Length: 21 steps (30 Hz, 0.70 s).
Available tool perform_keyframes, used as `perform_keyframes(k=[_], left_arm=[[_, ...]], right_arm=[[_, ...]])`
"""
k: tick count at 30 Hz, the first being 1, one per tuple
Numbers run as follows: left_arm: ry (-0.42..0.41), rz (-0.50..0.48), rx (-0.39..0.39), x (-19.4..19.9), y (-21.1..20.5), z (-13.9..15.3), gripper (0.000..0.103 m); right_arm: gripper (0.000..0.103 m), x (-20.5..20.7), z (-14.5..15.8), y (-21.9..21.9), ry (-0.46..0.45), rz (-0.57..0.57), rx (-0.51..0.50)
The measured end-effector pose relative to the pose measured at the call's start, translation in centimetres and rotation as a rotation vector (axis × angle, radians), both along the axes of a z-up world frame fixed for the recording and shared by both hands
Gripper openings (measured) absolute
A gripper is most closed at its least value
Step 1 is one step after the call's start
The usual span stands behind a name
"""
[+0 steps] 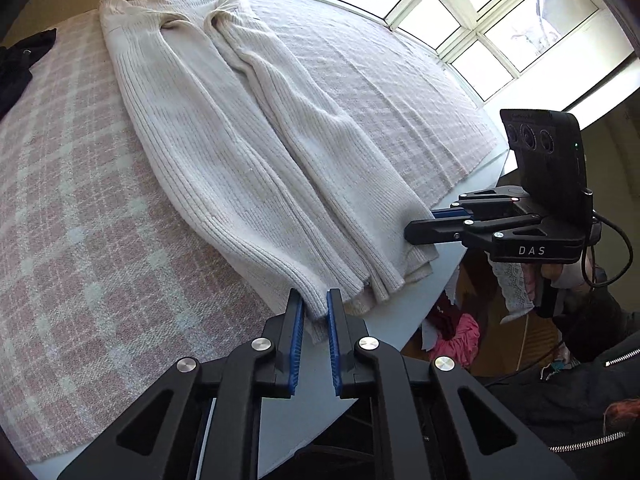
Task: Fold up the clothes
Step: 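Move both grippers to the cardigan hem at the bed edge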
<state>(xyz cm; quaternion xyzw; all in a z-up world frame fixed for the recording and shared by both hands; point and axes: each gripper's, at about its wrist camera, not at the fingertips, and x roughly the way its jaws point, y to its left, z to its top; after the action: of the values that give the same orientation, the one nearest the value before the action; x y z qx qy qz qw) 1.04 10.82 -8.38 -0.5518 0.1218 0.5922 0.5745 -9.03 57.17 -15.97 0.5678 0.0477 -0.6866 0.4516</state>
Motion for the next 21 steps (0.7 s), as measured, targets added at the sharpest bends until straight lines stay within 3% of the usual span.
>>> perform_keyframes(k=[8, 14, 18, 21], left_arm=[[-0.022, 0.007, 0.06, -2.4, 2.0, 1.4, 0.01], [0.002, 0.019, 0.067, -6.3, 4.5, 1.5, 0.008], [0.08, -0.16, -0.003, -5.4, 4.1, 1.7, 0.009], [0.221, -0.315, -0.079, -2.9, 2.4, 1.3, 0.018]], right_arm=[[0.011, -2.5, 2.1, 1.9, -0.094, -0.075, -0.136], [0.008, -5.1, 2.5, -0.4, -0.074, -0.064, -0.072], [0.008, -6.5, 2.6, -1.6, -0.073, -0.044, -0.034], [0.008, -4.8, 2.6, -0.9, -0.009, 0.021, 0.037]])
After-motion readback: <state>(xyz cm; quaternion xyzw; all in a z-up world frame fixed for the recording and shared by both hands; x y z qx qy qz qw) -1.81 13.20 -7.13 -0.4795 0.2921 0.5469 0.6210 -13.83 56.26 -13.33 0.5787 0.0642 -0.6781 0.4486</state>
